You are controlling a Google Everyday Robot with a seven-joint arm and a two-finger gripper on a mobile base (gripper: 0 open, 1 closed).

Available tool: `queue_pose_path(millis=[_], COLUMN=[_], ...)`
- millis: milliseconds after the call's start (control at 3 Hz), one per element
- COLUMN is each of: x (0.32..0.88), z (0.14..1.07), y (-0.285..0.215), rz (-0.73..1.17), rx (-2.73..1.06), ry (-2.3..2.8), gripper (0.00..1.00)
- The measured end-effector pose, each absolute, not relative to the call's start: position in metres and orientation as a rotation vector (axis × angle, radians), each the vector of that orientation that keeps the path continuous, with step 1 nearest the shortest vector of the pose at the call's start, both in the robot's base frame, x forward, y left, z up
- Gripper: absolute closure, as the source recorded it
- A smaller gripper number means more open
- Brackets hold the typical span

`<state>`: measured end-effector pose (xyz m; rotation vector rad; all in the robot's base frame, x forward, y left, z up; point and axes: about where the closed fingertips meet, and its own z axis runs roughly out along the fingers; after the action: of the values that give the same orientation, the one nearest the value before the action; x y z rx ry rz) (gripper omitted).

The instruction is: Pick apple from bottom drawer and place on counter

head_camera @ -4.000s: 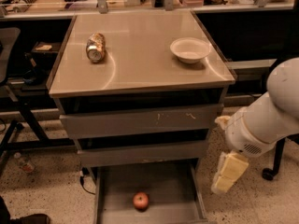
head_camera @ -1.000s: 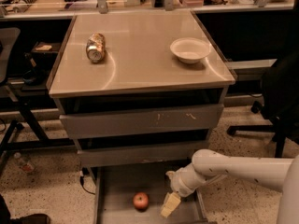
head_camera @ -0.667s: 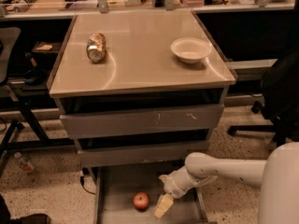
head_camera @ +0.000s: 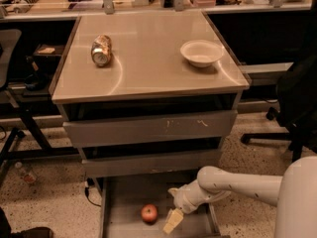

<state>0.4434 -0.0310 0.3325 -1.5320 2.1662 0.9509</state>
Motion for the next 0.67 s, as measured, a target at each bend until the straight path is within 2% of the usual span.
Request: queue_pose_path(millis=[667], x=[0.5], z=[0.261], y=[0.025], rz=[0.92], rx=[-1.567], ry=[2.059], gripper=[0.0])
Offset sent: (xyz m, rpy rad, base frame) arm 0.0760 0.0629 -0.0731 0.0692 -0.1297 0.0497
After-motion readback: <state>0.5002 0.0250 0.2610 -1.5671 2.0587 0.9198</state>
